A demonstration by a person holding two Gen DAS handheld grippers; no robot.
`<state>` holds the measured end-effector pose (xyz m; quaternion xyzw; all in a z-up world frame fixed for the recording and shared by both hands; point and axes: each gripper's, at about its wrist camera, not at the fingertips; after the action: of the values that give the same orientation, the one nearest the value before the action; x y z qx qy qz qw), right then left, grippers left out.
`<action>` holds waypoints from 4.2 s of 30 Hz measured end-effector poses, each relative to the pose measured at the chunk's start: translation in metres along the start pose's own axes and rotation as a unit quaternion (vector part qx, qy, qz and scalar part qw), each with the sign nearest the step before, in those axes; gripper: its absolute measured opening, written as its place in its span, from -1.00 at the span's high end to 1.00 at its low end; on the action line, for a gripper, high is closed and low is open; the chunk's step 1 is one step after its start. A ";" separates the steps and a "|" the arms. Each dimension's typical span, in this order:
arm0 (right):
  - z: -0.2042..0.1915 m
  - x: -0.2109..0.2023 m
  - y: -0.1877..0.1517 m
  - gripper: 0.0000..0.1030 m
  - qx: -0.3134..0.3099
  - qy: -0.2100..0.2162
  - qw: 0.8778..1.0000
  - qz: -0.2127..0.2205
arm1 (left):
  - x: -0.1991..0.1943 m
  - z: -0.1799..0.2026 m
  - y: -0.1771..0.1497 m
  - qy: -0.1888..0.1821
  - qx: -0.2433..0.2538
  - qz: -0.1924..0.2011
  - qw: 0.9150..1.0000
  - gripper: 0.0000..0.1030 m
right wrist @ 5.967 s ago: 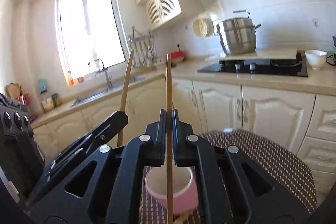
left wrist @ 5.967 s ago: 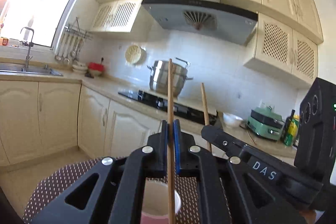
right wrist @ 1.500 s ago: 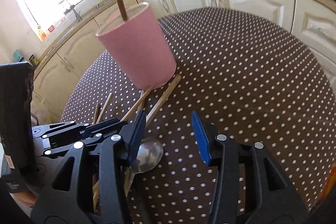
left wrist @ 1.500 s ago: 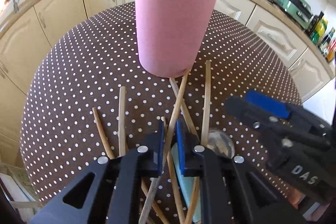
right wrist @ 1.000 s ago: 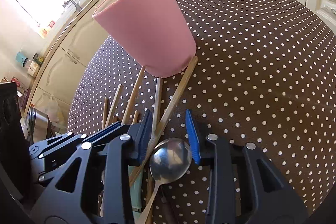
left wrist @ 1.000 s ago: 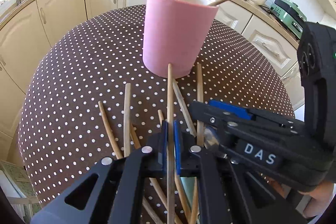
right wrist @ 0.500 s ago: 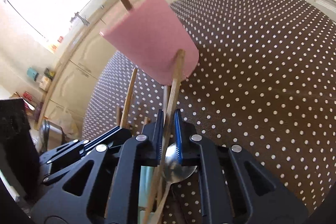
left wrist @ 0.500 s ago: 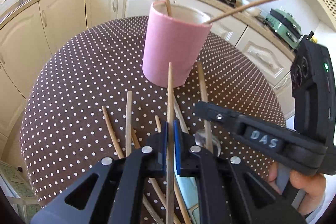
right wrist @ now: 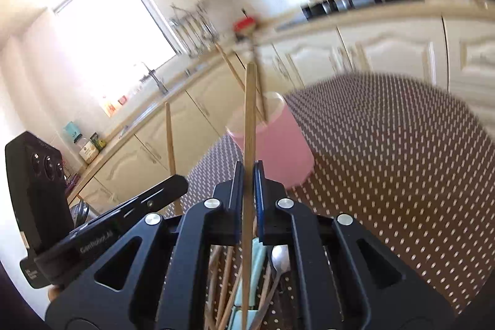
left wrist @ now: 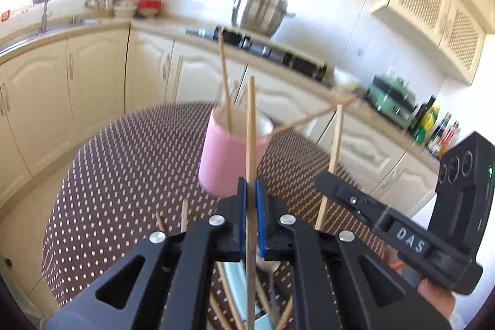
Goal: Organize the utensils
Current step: 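Lift both held chopsticks upright over the pink cup, then lower the chopsticks into the cup and open the left gripper while the right gripper releases, then grasp another wooden chopstick from the pile with the left gripper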
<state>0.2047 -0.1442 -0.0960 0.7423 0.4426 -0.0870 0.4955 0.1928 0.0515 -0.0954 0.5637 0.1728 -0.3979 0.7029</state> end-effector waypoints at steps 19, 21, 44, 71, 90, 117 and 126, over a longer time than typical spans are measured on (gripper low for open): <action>-0.056 -0.048 0.049 0.86 -0.126 -0.039 0.973 0.191 | -0.045 0.045 0.067 0.032 0.028 0.150 0.988 0.88; -0.060 -0.046 0.057 0.86 -0.136 -0.047 0.967 0.210 | -0.046 0.047 0.075 0.036 0.029 0.161 0.986 0.88; -0.064 -0.009 0.088 0.86 -0.164 -0.085 0.940 0.288 | -0.017 0.030 0.114 0.069 0.013 0.229 0.971 0.88; -0.062 0.011 0.076 0.86 -0.167 -0.109 0.951 0.235 | 0.010 -0.002 0.101 0.070 -0.005 0.165 0.984 0.37; -0.061 0.001 0.062 0.86 -0.159 -0.120 0.957 0.212 | -0.003 -0.007 0.079 0.087 -0.002 0.131 0.988 0.18; -0.035 0.011 -0.014 0.85 -0.123 -0.187 0.974 0.045 | 0.049 -0.046 -0.029 0.107 -0.037 -0.144 0.983 0.14; -0.030 0.024 -0.029 0.55 -0.114 -0.186 0.976 0.003 | 0.076 -0.046 -0.044 0.119 -0.032 -0.183 0.975 0.15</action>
<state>0.1882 -0.1030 -0.1137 0.6528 0.3471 -0.1710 0.6513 0.2165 0.0642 -0.1904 0.5430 0.3681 -0.4443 0.6101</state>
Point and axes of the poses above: each gripper's, at about its wrist camera, not at the fingertips, and x roughly the way its jaws point, z to its right, y to its top, and after that the axes turned 14 degrees about -z, right-handed
